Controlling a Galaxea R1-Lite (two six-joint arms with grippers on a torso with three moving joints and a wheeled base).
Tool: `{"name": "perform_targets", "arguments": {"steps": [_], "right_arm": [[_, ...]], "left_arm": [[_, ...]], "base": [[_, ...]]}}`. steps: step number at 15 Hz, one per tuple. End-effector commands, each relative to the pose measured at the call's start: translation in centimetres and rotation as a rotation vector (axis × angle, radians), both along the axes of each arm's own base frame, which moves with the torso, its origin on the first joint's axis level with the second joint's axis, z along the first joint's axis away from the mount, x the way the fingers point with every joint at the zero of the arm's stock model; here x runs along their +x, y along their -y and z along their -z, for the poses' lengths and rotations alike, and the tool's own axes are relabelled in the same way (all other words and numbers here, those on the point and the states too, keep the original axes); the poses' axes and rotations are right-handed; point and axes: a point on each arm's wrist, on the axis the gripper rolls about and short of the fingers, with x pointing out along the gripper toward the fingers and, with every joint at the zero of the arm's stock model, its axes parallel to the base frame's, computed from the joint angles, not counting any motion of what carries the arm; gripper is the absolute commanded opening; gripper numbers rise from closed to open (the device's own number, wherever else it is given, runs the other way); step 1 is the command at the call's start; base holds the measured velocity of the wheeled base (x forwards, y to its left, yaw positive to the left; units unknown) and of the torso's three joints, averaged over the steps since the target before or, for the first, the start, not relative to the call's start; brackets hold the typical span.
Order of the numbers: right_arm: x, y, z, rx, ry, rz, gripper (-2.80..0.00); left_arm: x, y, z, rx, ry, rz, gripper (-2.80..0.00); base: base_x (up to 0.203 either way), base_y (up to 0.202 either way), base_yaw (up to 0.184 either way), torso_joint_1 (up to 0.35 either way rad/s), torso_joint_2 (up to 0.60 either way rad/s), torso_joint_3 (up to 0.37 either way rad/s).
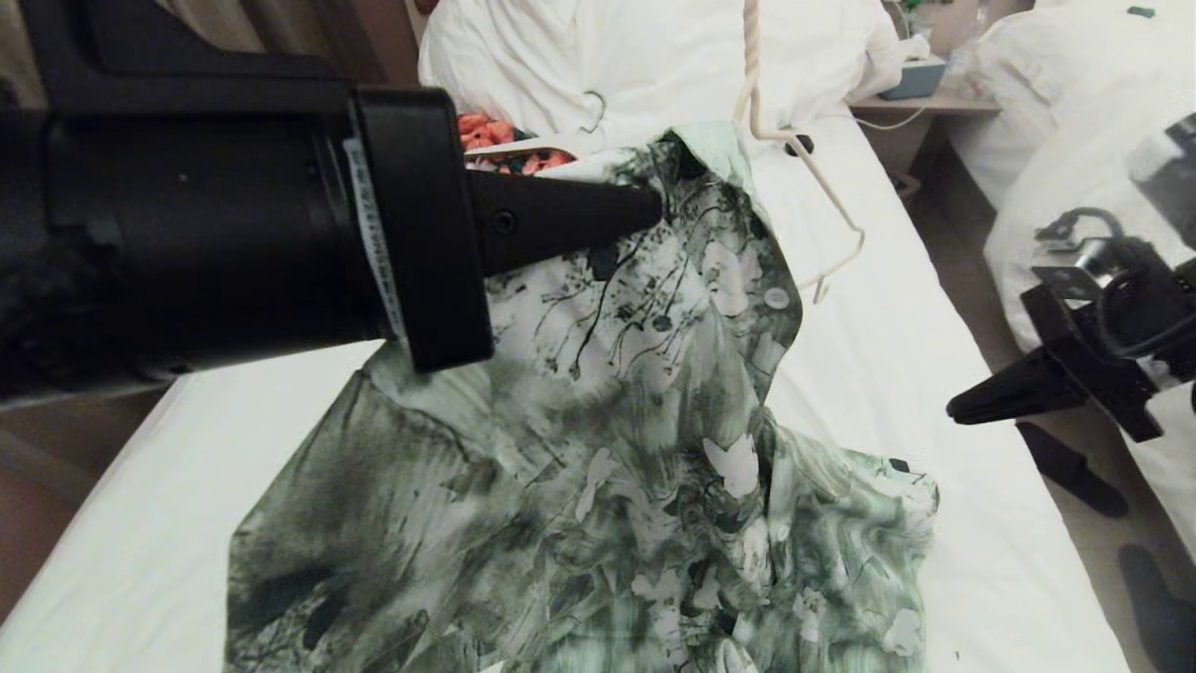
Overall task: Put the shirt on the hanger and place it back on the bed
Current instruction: Hook the other side of the shirt onto the hanger
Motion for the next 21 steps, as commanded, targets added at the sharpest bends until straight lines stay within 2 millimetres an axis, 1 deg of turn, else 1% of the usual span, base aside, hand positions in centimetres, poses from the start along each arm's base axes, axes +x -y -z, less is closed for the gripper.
{"name": "perform_targets", "arguments": {"steps": [1, 2, 4, 6, 9, 11, 12, 14, 16, 18, 21], "right_arm": [[2.2, -0.9, 2.1, -0.006, -0.083, -0.016, -2.8], [2.6, -1.2, 2.5, -0.005, -0.1, -0.019, 0.0], [3.6, -2.1, 3.0, 0.011, -0.118, -0.013, 0.0], [3.9, -3.6, 3.6, 0.016, -0.143, -0.04, 0.0], [4.7, -4.9, 4.7, 0.024, -0.18, -0.044, 0.0], [5.6, -6.0, 5.3, 0.048, -0.182, -0.027, 0.0], [5.7, -6.5, 5.5, 0.047, -0.185, -0.038, 0.0], [5.9, -6.5, 4.9, 0.078, -0.151, -0.011, 0.0], [6.3, -6.8, 5.5, 0.078, -0.162, -0.008, 0.0], [6.7, -8.1, 6.4, 0.069, -0.18, -0.039, 0.0], [6.3, -10.2, 6.9, 0.068, -0.193, -0.083, 0.0]], "left_arm": [[-0.5, -0.6, -0.3, -0.016, 0.007, 0.007, -2.8], [-0.7, -0.8, -0.4, -0.013, 0.004, 0.011, -2.8], [-1.2, -1.3, -0.4, -0.012, -0.001, 0.02, -2.8], [-1.4, -1.5, -0.6, -0.018, 0.003, 0.021, -2.8], [-1.7, -1.6, -0.7, -0.022, 0.008, 0.009, -2.8], [-2.1, -1.4, -0.4, -0.014, 0.004, 0.003, -2.8], [-2.2, -1.3, 0.0, -0.005, -0.001, 0.006, -2.8], [-2.2, -1.2, 0.6, 0.011, -0.009, 0.008, -2.8], [-2.1, -1.1, 0.9, 0.019, -0.014, 0.008, -2.8], [-2.2, -1.2, 0.8, 0.015, -0.012, 0.008, -2.8], [-2.1, -1.1, 0.9, 0.016, -0.02, 0.007, -2.8]], "base": [[0.0, 0.0, 0.0, 0.0, 0.0, 0.0], [0.0, 0.0, 0.0, 0.0, 0.0, 0.0], [0.0, 0.0, 0.0, 0.0, 0.0, 0.0], [0.0, 0.0, 0.0, 0.0, 0.0, 0.0], [0.0, 0.0, 0.0, 0.0, 0.0, 0.0], [0.0, 0.0, 0.0, 0.0, 0.0, 0.0], [0.0, 0.0, 0.0, 0.0, 0.0, 0.0], [0.0, 0.0, 0.0, 0.0, 0.0, 0.0], [0.0, 0.0, 0.0, 0.0, 0.0, 0.0], [0.0, 0.0, 0.0, 0.0, 0.0, 0.0], [0.0, 0.0, 0.0, 0.0, 0.0, 0.0]]}}
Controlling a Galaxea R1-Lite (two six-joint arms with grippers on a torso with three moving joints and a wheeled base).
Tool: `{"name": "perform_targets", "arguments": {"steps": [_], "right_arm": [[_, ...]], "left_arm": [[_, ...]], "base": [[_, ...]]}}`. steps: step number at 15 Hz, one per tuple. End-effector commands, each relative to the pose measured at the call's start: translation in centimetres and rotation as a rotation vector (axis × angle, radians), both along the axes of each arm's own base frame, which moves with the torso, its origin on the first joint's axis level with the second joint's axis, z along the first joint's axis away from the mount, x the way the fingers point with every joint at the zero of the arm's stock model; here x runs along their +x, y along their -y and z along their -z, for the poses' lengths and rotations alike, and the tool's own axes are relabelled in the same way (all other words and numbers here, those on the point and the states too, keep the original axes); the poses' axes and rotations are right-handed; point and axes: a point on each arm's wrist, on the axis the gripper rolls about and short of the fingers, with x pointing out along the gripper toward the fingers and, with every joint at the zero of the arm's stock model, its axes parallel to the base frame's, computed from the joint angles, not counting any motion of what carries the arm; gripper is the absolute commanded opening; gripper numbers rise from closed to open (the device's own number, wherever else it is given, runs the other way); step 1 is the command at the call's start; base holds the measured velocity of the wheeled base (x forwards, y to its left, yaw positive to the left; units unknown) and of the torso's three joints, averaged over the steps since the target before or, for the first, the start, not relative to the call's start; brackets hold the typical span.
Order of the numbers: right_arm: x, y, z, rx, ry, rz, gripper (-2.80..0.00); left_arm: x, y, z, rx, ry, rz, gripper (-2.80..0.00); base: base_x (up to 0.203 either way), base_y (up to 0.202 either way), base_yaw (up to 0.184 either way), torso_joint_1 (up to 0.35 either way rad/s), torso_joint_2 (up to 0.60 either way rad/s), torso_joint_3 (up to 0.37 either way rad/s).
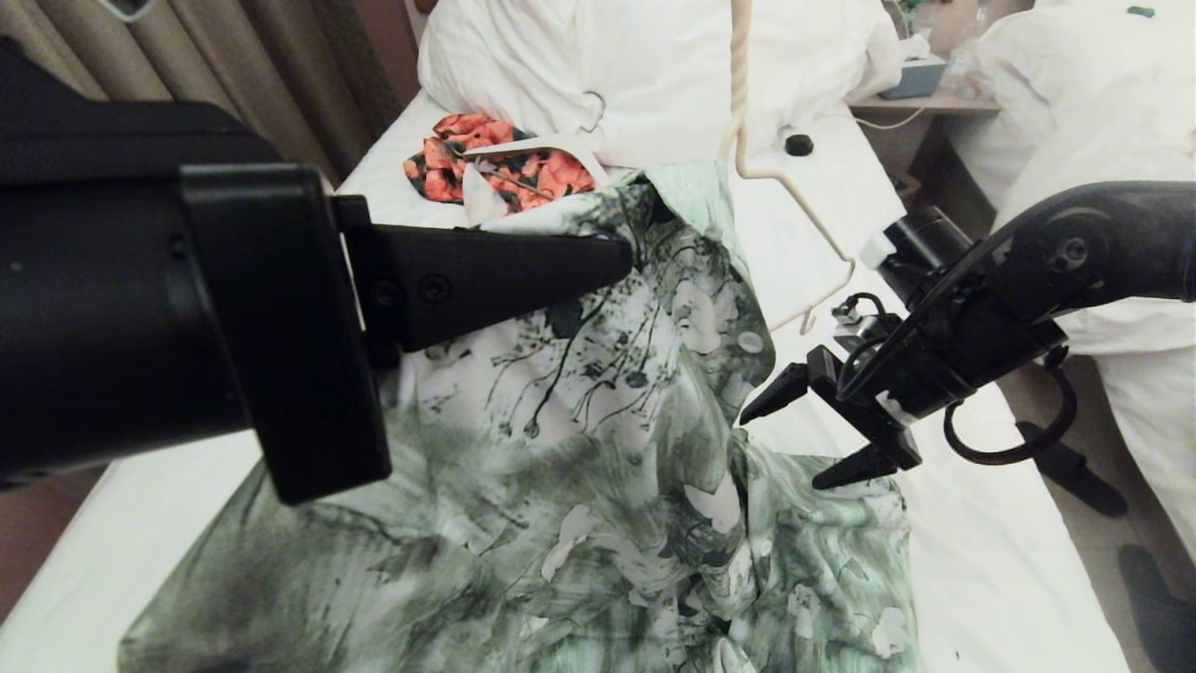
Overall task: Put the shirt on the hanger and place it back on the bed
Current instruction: Hook the other side of the shirt onto the hanger
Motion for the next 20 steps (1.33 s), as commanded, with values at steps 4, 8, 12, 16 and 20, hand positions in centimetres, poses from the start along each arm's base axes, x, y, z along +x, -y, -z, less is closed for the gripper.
{"name": "perform_targets", "arguments": {"steps": [4, 8, 12, 16, 20], "right_arm": [[-0.6, -1.3, 1.2, -0.019, -0.05, -0.036, 0.0], [-1.1, -1.8, 1.8, -0.034, -0.071, -0.056, -2.8], [-1.7, -2.4, 2.4, -0.098, -0.071, -0.054, -2.8], [-1.7, -1.1, 2.4, -0.148, -0.059, 0.006, -2.8], [-2.2, 1.5, 0.9, -0.235, 0.017, 0.124, -2.8]], "left_arm": [[0.1, 0.3, -0.2, -0.004, 0.001, -0.001, -2.8], [0.2, 0.3, -0.4, -0.009, 0.007, -0.006, -2.8], [0.2, 0.3, -0.4, -0.008, 0.008, -0.011, -2.8], [0.2, 0.0, -0.3, -0.001, 0.003, -0.035, -2.8], [-0.1, -0.5, 0.9, 0.011, -0.041, -0.037, -2.8]], "base": [[0.0, 0.0, 0.0, 0.0, 0.0, 0.0], [0.0, 0.0, 0.0, 0.0, 0.0, 0.0], [0.0, 0.0, 0.0, 0.0, 0.0, 0.0], [0.0, 0.0, 0.0, 0.0, 0.0, 0.0], [0.0, 0.0, 0.0, 0.0, 0.0, 0.0]]}}
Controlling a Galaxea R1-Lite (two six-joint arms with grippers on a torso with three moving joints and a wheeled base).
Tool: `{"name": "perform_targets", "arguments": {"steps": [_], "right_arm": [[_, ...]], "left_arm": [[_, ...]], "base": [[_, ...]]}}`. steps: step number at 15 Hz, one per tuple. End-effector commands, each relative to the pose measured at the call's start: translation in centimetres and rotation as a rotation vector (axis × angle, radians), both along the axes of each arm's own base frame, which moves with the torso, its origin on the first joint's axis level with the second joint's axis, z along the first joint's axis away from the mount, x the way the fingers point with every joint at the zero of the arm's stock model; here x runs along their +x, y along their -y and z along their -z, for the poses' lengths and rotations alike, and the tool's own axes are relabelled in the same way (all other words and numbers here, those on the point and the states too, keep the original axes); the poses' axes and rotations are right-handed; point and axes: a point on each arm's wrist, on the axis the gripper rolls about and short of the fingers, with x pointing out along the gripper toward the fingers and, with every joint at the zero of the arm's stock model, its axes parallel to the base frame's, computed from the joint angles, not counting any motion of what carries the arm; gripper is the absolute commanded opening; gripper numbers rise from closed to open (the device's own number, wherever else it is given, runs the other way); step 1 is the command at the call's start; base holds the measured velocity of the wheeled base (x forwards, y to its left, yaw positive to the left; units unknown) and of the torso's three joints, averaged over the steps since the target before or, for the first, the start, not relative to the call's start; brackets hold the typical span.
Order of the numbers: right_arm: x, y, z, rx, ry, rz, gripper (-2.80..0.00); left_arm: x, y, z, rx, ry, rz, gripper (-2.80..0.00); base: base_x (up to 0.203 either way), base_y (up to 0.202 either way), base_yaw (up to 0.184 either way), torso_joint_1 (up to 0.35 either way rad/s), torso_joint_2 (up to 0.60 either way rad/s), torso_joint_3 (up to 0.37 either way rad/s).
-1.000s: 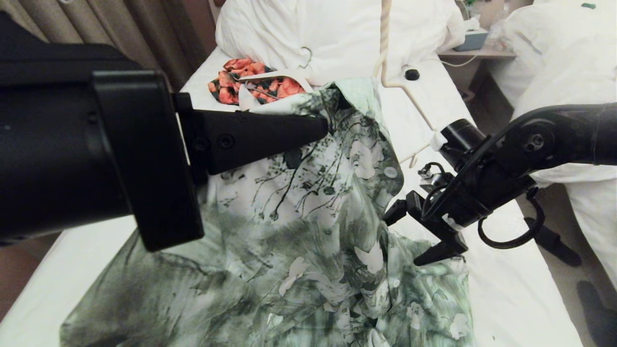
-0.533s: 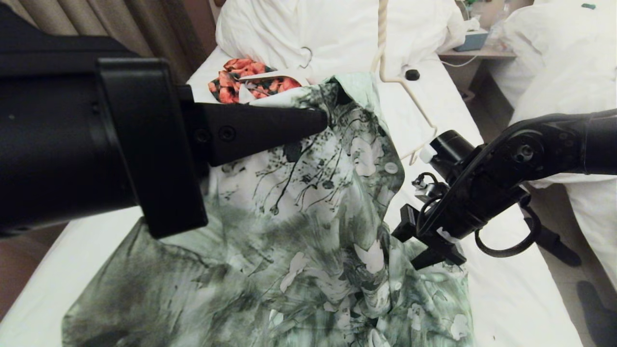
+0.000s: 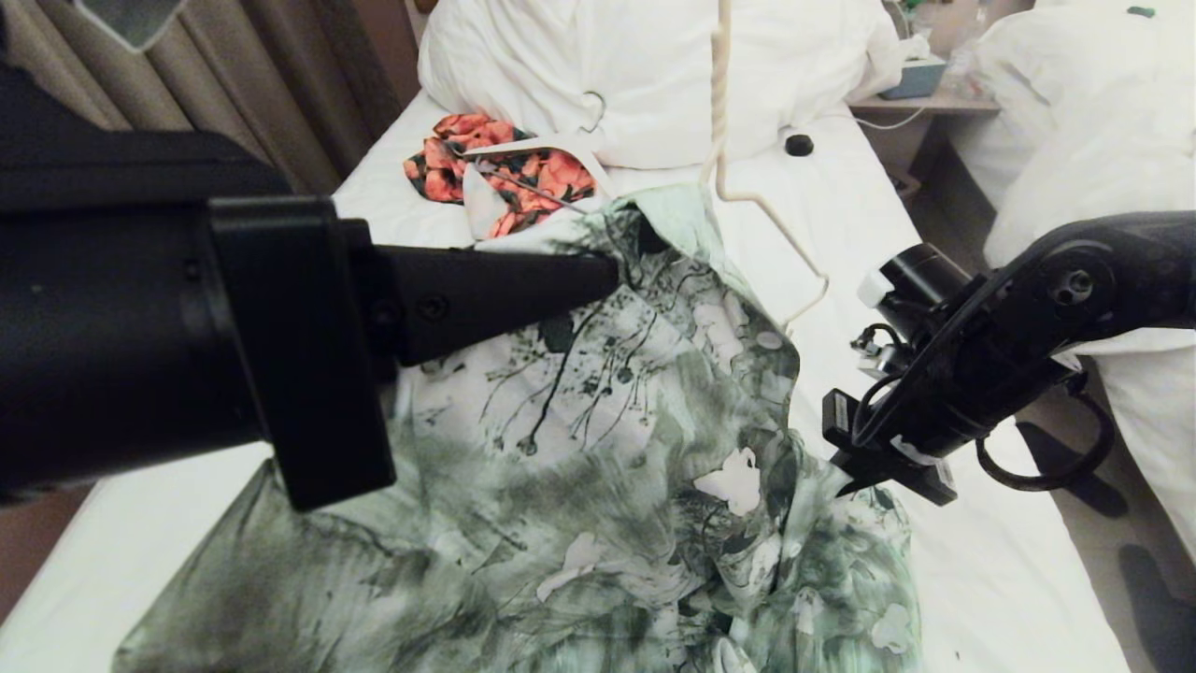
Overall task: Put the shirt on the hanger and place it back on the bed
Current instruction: Hook the other side of the shirt onto the hanger
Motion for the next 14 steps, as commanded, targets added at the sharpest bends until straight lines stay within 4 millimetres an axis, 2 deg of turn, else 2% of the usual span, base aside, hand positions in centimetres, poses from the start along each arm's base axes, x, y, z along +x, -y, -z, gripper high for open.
{"name": "perform_targets", "arguments": {"steps": [1, 4, 6, 11, 14], "right_arm": [[-0.9, 0.9, -1.0, -0.029, 0.034, 0.035, -2.8], [-2.0, 1.6, -1.1, -0.128, 0.066, 0.085, -2.8], [-2.6, 2.0, -1.7, -0.138, 0.094, 0.097, -2.8], [-4.7, 3.0, -4.2, -0.168, 0.197, 0.14, -2.8], [-6.3, 3.7, -6.2, -0.181, 0.289, 0.152, -2.8]], "left_arm": [[-0.2, -0.4, 0.7, 0.009, -0.02, -0.003, -2.8], [-0.3, -0.5, 2.7, 0.051, -0.068, -0.007, -2.8], [-0.3, -0.6, 3.2, 0.065, -0.075, -0.015, -2.8], [-0.2, -0.5, 3.1, 0.069, -0.069, -0.038, -2.8], [-0.3, -0.4, 1.8, 0.033, -0.047, -0.031, -2.8]], "base": [[0.0, 0.0, 0.0, 0.0, 0.0, 0.0], [0.0, 0.0, 0.0, 0.0, 0.0, 0.0], [0.0, 0.0, 0.0, 0.0, 0.0, 0.0], [0.0, 0.0, 0.0, 0.0, 0.0, 0.0], [0.0, 0.0, 0.0, 0.0, 0.0, 0.0]]}}
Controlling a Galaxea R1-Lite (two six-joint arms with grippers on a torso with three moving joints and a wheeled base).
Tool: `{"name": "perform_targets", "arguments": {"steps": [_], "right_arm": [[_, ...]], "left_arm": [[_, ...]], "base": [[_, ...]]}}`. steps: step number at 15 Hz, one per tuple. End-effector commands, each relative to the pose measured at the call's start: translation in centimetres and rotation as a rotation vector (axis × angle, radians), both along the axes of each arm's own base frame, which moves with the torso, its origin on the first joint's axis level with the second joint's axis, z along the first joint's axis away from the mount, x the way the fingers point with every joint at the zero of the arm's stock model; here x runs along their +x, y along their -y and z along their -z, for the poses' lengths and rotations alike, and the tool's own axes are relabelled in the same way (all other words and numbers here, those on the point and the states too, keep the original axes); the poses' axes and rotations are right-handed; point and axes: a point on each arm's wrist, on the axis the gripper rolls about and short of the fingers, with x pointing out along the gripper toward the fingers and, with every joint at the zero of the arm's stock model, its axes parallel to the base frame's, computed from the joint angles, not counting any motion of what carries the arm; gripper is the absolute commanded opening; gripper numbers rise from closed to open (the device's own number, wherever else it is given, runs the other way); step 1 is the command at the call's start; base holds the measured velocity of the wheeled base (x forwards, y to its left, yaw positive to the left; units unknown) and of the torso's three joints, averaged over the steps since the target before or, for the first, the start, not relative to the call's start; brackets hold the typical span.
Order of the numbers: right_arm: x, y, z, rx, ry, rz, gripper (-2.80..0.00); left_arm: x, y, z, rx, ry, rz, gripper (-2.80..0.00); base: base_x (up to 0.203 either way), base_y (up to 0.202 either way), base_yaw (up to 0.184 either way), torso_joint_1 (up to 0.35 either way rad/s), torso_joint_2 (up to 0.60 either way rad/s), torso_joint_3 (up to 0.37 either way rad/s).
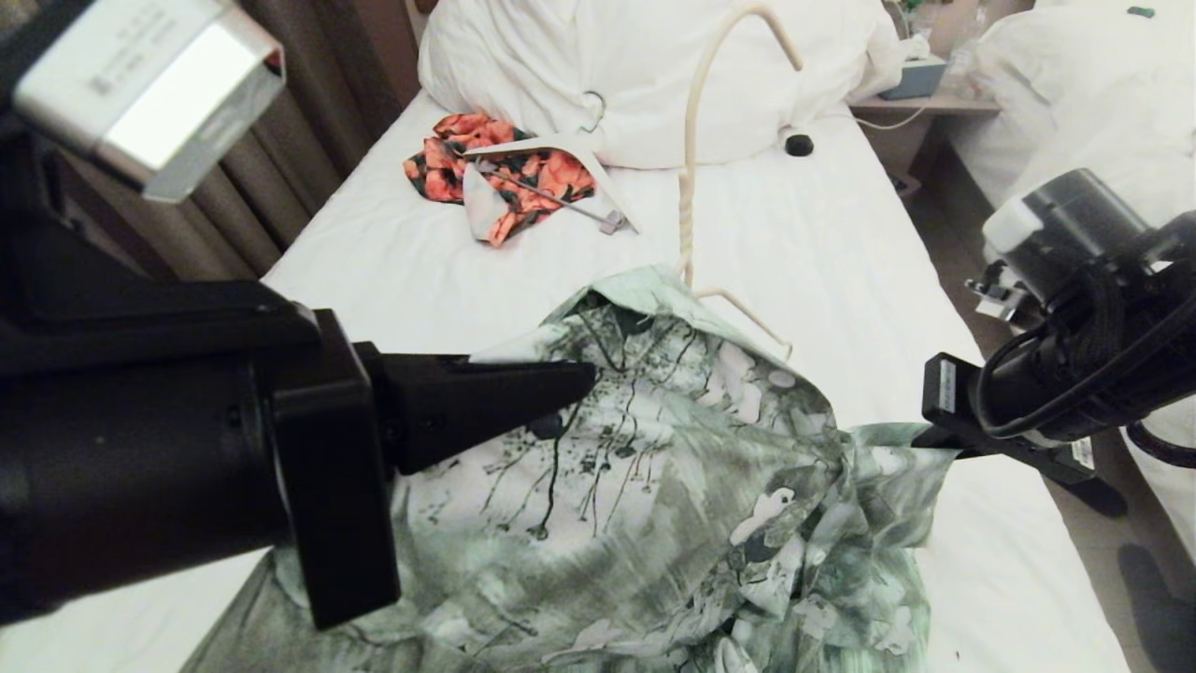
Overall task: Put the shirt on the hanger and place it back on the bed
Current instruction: Hook the other side of the shirt onto the hanger
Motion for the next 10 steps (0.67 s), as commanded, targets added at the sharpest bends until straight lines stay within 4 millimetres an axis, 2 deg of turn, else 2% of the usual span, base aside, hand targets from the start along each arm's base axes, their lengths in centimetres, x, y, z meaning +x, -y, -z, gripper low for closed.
{"name": "perform_targets", "arguments": {"steps": [1, 7, 10], "right_arm": [[-1.6, 0.6, -1.8, 0.01, 0.069, 0.003, -2.8], [-4.8, 2.0, -4.8, -0.09, 0.258, -0.025, -2.8], [-6.1, 0.5, -3.3, -0.102, 0.2, -0.118, -2.8]], "left_arm": [[-0.1, 0.2, -1.1, -0.022, 0.012, 0.011, -2.8], [-1.6, 0.7, -3.5, 0.044, -0.018, 0.096, -2.8], [-1.5, 1.3, -4.2, 0.042, -0.011, 0.085, -2.8]], "base": [[0.0, 0.0, 0.0, 0.0, 0.0, 0.0], [0.0, 0.0, 0.0, 0.0, 0.0, 0.0], [0.0, 0.0, 0.0, 0.0, 0.0, 0.0]]}}
